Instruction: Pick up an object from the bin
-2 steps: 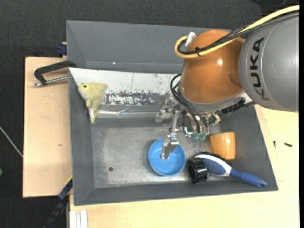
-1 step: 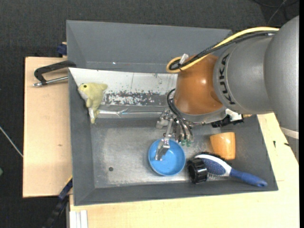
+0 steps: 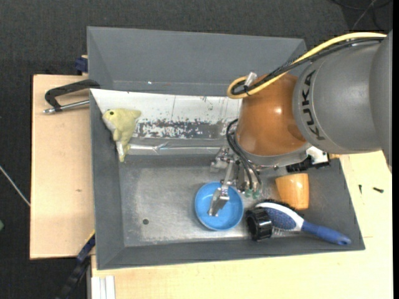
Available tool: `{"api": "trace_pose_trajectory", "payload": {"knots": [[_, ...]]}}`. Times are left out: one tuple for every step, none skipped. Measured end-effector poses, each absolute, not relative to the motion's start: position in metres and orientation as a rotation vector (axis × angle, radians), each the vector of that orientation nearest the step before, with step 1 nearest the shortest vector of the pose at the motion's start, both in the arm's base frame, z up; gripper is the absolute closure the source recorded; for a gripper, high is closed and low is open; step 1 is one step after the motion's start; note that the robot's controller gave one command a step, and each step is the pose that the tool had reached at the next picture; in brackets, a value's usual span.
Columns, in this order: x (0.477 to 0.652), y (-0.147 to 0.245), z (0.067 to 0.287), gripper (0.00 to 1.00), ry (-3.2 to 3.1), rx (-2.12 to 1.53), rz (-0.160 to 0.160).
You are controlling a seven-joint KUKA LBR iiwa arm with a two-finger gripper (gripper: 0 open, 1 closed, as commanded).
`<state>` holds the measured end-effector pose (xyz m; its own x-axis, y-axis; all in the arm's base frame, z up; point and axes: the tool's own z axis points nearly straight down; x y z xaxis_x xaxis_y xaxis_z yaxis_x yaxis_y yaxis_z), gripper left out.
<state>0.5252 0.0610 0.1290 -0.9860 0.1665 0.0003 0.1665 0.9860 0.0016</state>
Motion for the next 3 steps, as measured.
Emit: {"api": "trace_pose_trajectory", "payload": {"knots": [[0.546, 0.070, 0.168, 0.00, -3.128, 0.380, -0.002], [0.533, 0.056, 0.076, 0.00, -3.116, 0.390, -0.002], [0.535, 0.056, 0.080, 1.00, -3.119, 0.392, 0.000]]}}
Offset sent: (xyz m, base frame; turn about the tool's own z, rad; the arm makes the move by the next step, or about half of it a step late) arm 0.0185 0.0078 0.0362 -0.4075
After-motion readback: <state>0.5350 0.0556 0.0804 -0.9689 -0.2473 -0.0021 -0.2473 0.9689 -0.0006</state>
